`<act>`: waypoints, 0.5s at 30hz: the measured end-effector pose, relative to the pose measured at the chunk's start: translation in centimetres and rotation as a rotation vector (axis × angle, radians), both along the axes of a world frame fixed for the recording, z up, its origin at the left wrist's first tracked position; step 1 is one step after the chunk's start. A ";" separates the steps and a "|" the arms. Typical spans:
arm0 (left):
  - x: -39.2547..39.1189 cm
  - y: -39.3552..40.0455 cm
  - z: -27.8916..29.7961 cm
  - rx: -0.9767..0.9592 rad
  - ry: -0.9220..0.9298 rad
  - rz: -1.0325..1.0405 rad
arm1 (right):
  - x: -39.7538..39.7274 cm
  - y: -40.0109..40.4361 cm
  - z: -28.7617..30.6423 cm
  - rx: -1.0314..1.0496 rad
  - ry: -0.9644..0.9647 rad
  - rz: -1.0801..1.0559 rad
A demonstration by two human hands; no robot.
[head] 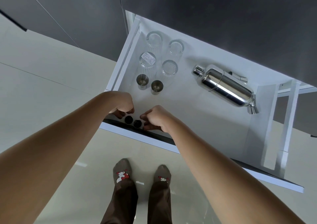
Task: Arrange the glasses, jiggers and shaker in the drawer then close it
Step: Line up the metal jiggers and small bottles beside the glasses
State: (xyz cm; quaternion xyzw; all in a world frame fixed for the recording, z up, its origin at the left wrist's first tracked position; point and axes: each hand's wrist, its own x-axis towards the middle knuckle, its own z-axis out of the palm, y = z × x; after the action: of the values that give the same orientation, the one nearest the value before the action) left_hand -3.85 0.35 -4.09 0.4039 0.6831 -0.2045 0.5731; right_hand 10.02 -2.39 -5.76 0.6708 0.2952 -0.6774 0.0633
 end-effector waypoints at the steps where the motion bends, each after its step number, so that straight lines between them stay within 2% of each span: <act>1: 0.1 0.2 0.2 0.021 0.004 -0.038 | 0.4 -0.1 0.0 0.015 0.004 0.006; 5: 0.9 1.5 2.4 0.117 0.002 -0.188 | 3.3 -0.3 1.0 0.161 0.054 0.078; 8: 2.9 2.6 5.0 0.200 -0.073 -0.361 | 7.2 -0.1 3.2 0.352 0.044 0.100; 12: 8.7 3.7 8.0 0.511 -0.272 -0.359 | 15.0 0.9 5.6 0.735 -0.211 0.095; 15: 14.0 4.7 7.9 0.774 -0.346 -0.341 | 21.1 1.9 6.1 0.880 -0.478 0.024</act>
State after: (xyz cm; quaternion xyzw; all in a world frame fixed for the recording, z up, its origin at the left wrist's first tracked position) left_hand 10.15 5.06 3.81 0.7235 0.5270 0.0449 0.4436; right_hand 31.12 -0.49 0.30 0.7669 0.5378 -0.3154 -0.1522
